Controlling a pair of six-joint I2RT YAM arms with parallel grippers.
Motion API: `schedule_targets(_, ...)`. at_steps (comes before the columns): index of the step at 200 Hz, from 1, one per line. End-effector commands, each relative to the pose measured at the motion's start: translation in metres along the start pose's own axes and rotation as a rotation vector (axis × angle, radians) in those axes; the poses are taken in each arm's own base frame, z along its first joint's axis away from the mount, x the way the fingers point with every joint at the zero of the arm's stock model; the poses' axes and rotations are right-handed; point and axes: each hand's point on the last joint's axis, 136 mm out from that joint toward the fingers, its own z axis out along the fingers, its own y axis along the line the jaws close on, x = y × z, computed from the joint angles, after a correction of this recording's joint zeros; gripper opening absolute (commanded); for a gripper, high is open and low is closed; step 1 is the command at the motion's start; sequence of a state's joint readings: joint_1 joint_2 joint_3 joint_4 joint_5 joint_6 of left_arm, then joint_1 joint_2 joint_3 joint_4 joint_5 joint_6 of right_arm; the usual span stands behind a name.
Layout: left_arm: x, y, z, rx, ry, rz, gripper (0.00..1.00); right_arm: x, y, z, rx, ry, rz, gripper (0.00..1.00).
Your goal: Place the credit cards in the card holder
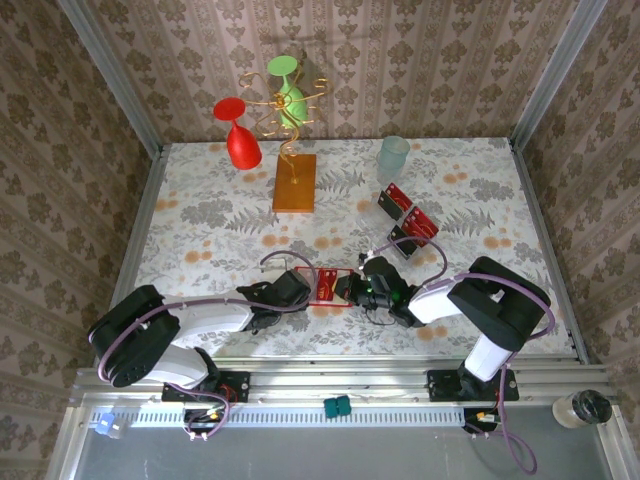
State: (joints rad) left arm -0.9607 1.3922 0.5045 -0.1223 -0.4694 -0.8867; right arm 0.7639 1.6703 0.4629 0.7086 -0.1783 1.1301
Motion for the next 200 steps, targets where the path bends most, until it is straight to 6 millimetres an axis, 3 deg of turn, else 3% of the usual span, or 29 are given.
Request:
schedule_targets(1, 0.024, 0.024, 0.003, -0.075, 0.069, 0.047, 0.98, 0.004, -0.008, -0.003, 0.028, -0.007, -0.01, 0.0)
schedule_targets(88, 0.025, 0.025, 0.003, -0.078, 0.07, 0.048, 0.98, 0.009, -0.009, 0.002, 0.048, 0.03, -0.012, 0.0)
schedule_targets(200, 0.023, 0.023, 0.001, -0.069, 0.064, 0.045, 0.98, 0.018, -0.001, 0.023, 0.06, 0.137, -0.026, 0.0)
